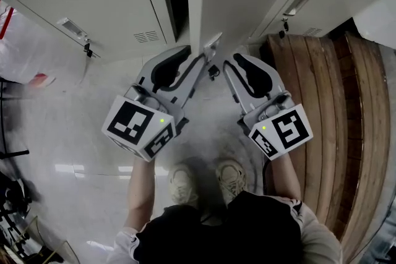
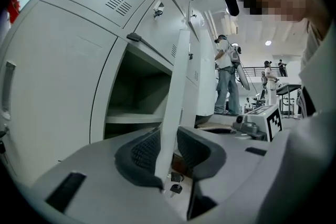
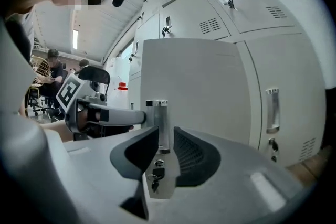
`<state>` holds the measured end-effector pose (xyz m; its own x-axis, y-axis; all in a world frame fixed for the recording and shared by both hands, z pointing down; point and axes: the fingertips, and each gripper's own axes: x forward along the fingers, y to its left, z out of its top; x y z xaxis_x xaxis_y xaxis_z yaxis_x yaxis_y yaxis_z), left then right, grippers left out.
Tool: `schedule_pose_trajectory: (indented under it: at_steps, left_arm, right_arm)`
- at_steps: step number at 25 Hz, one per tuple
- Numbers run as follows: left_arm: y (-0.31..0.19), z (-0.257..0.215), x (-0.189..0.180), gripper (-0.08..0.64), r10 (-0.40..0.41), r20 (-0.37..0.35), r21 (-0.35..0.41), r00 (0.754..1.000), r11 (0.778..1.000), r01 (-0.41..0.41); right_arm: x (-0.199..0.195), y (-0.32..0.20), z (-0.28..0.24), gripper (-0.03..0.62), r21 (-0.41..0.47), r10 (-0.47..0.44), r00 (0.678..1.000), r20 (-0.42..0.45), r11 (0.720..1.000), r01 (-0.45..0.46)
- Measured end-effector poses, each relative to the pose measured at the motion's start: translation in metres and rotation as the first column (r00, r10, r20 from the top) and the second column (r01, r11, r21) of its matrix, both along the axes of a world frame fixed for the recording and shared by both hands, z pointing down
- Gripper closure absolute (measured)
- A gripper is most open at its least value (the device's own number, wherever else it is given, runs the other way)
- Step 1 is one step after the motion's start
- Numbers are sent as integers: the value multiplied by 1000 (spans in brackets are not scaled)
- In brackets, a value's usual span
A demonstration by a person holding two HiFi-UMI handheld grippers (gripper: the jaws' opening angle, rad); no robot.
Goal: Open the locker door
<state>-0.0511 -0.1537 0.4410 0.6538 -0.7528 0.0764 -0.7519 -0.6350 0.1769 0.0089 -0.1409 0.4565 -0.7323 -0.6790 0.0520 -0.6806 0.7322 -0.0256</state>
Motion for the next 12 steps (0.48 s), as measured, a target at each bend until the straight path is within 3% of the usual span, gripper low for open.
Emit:
schedule_pose_trajectory:
  at_steps: [12]
  left_arm:
    - [25,1,29,456,114,15,2,993,993,-114]
  right_arm:
    - [42,10,1,528,-8,131,991,-26,991,-132]
